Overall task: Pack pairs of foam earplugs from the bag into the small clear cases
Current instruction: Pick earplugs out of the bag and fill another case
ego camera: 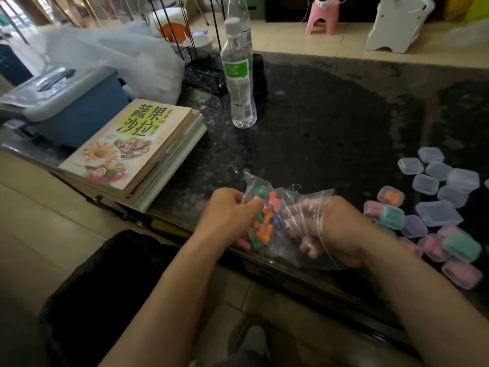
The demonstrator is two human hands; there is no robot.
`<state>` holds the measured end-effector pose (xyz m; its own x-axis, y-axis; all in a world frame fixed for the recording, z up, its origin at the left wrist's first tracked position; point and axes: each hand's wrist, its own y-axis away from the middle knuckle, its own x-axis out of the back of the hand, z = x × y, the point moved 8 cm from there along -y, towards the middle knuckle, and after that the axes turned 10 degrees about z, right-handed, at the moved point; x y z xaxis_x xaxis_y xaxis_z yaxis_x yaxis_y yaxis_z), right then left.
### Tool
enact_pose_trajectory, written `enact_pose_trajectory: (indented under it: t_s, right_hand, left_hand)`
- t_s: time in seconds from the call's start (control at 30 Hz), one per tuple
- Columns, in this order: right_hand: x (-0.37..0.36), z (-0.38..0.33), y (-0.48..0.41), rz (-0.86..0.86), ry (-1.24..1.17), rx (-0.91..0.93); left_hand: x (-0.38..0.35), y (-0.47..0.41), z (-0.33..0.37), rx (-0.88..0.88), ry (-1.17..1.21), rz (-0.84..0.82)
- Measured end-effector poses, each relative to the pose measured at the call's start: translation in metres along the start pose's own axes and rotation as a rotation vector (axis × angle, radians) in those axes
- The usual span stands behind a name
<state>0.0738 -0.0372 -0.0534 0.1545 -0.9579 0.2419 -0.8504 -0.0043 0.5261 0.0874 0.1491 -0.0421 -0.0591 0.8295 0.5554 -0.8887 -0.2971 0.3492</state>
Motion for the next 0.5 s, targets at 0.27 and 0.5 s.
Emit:
enact_pose_trajectory:
  t_s: [0.27, 0.5]
  right_hand:
    - [0.005, -0.006, 0.006, 0.038, 0.012, 0.041]
    - [0.001, -0.003, 0.006, 0.078, 0.178, 0.098]
  left_hand:
    - [-0.004, 0.008, 0.003, 0.078, 0.136, -0.066]
    - [-0.009, 0.014, 0.007, 0.065, 0.128, -0.045]
